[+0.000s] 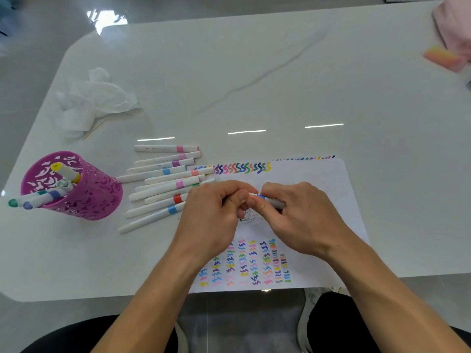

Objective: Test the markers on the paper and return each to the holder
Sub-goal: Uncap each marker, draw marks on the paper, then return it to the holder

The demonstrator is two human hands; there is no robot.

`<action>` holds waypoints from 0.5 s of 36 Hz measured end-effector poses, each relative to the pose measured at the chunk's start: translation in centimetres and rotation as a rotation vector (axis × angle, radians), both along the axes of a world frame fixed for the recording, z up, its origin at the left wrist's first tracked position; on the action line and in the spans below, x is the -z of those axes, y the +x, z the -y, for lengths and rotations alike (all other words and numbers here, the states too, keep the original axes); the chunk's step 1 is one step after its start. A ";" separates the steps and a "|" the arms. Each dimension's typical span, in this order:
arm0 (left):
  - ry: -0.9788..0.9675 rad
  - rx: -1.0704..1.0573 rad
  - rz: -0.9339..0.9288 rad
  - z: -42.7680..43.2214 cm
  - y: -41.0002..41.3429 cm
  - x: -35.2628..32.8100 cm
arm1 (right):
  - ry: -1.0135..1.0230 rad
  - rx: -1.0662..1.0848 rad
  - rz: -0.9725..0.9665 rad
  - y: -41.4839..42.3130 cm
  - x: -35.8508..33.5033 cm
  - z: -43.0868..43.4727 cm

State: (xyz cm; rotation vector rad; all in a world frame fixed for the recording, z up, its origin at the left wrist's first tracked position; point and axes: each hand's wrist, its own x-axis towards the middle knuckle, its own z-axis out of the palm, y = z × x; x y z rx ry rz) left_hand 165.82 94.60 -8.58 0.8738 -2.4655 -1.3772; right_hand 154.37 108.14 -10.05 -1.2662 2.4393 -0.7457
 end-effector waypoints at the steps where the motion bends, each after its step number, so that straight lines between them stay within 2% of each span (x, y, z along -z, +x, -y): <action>1: -0.002 -0.002 -0.004 0.0 0.0 0.0 | -0.004 0.001 0.002 0.0 0.0 0.0; 12: -0.023 -0.018 -0.039 0.1 0.0 -0.4 | -0.056 0.044 0.046 0.1 0.2 0.2; 18: -0.101 -0.089 -0.041 0.0 -0.3 -0.1 | -0.065 0.085 0.185 -0.4 0.0 0.0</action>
